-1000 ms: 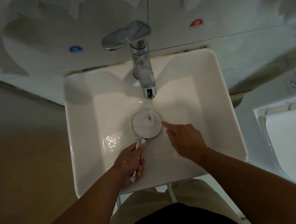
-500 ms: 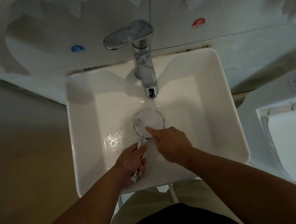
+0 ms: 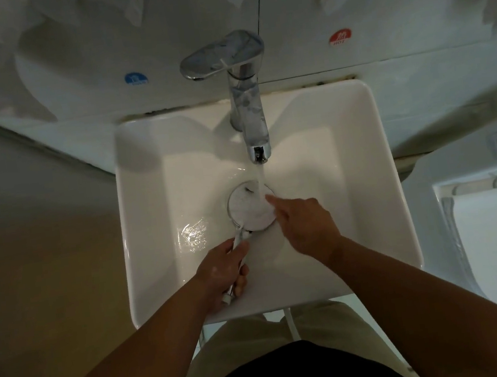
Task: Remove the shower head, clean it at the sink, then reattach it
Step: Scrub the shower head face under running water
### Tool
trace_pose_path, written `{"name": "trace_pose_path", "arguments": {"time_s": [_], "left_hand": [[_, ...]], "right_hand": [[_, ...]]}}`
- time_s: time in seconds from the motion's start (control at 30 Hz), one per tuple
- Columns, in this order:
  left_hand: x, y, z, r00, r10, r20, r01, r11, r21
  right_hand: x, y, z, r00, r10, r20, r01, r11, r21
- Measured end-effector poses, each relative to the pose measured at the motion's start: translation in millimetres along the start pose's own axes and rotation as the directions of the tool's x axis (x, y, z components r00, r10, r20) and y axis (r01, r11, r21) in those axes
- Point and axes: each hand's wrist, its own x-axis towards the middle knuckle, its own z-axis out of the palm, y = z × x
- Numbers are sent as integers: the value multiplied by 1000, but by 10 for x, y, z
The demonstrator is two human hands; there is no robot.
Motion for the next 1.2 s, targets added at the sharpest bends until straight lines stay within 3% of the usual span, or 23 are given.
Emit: {"name": "trace_pose_path", "arguments": {"time_s": [0.13, 0.27, 0.37, 0.5, 0.63, 0.77, 0.9, 1.1, 1.2], "left_hand": [[5, -3, -12, 1000, -13, 0, 13, 1000, 3], [3, -1, -3, 1000, -14, 1, 14, 1000, 0], [11, -2, -7, 1000, -18, 0, 18, 1000, 2], [8, 5, 9, 1000, -31, -3, 31, 999, -13], [3, 1, 0, 999, -34, 4, 34, 999, -11], [-17, 17, 2, 999, -31, 22, 31, 999, -16], [3, 13, -15, 999, -49, 23, 50, 998, -44], [16, -11, -11, 998, -53, 21, 54, 997, -47], [29, -21, -14, 998, -58, 27, 60, 996, -68]], "right_hand": [[-254, -42, 67, 979, -147, 140, 147, 989, 9], [-247, 87, 14, 990, -108, 95, 108, 994, 7], [-352, -35, 65, 966, -176, 191, 172, 984, 41], [-180, 10, -30, 982, -136, 131, 128, 989, 68], [-325, -23, 23, 954, -194, 228, 173, 979, 110], [-338, 209, -89, 990, -102, 97, 96, 994, 57], [-516, 74, 21, 960, -184, 210, 186, 982, 7], [-449, 332, -189, 985, -77, 151, 98, 986, -134], [-481, 121, -97, 962, -145, 231, 173, 980, -102]]}}
